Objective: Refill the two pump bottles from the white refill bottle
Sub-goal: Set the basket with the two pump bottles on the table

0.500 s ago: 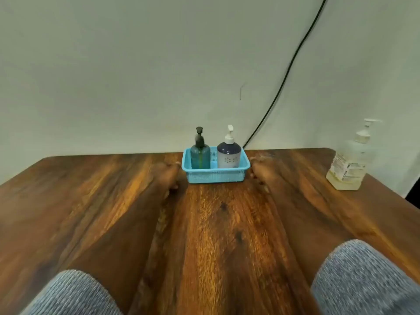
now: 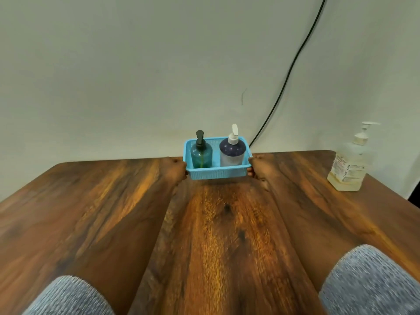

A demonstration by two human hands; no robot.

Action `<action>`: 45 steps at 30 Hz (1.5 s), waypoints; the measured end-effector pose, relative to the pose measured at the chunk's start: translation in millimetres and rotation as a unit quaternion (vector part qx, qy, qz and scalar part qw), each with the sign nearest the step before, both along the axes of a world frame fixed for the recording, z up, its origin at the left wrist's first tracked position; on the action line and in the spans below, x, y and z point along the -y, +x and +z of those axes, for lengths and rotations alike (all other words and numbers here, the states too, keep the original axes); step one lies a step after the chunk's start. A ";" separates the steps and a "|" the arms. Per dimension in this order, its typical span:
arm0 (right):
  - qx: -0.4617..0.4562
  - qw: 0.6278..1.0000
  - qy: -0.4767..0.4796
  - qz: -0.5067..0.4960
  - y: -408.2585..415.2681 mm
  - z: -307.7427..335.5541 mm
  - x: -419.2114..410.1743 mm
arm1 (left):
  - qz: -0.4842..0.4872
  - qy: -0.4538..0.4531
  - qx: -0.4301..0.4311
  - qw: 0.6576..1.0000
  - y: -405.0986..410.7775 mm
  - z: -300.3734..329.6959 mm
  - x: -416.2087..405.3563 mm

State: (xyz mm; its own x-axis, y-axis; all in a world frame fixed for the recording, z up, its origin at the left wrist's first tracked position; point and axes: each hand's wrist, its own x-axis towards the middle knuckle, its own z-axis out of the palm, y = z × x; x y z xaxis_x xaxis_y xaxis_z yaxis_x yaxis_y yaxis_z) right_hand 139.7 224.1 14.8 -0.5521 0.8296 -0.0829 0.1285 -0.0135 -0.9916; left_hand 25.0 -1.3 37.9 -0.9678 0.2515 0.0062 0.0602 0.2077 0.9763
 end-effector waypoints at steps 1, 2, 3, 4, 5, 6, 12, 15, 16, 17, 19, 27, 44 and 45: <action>-0.014 1.000 -0.017 0.007 2.6 1.5 1.6 | -0.010 0.006 0.000 1.000 0.1 0.4 5.3; -0.023 0.999 -0.027 0.013 6.9 3.7 5.3 | -0.018 0.012 0.002 1.000 2.7 1.7 11.5; -0.026 0.999 -0.033 0.017 11.1 4.2 8.3 | -0.021 0.021 0.005 1.000 5.8 1.8 16.7; -0.023 0.999 -0.035 0.016 17.6 4.7 14.1 | -0.019 0.026 0.010 0.999 10.9 1.4 22.9; -0.016 0.999 -0.035 0.013 26.2 5.6 21.7 | -0.016 0.026 0.009 0.999 15.6 -0.7 28.6; -0.008 0.999 -0.036 0.009 34.9 4.4 30.0 | -0.015 0.016 0.006 1.000 24.0 -2.4 35.1; 0.012 0.998 -0.054 -0.026 90.0 -20.8 82.1 | 0.007 -0.045 -0.033 0.998 85.9 -8.6 72.9; 0.012 0.998 -0.053 -0.037 110.9 -26.3 103.3 | 0.006 -0.051 -0.039 0.998 105.3 -13.4 84.6; 0.013 0.998 -0.047 -0.038 117.3 -25.9 109.8 | 0.008 -0.054 -0.033 0.998 110.1 -16.3 88.7; 0.014 0.998 -0.043 -0.040 123.9 -23.9 116.0 | 0.009 -0.058 -0.027 0.998 114.2 -19.6 92.9; 0.016 0.998 -0.034 -0.043 134.1 -19.6 125.9 | 0.012 -0.072 -0.018 0.997 122.2 -22.8 100.5; 0.045 0.998 -0.026 -0.026 167.1 -10.2 167.7 | 0.025 -0.118 -0.072 0.990 155.1 -20.7 125.3; 0.190 0.945 0.265 -0.005 186.4 7.4 205.0 | -0.215 -0.338 -0.286 0.871 180.1 -4.9 149.9; 0.187 0.943 0.276 0.000 186.3 7.2 206.3 | -0.217 -0.348 -0.304 0.860 179.6 -6.3 148.2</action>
State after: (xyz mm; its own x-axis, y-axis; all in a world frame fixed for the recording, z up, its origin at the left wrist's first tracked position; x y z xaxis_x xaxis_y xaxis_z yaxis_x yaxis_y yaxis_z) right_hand 326.0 17.8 22.1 -0.5697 0.8036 0.1724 0.4709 0.4911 -0.7329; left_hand 204.6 -149.4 31.6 -0.6529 0.7356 0.1805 0.7352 0.5582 0.3846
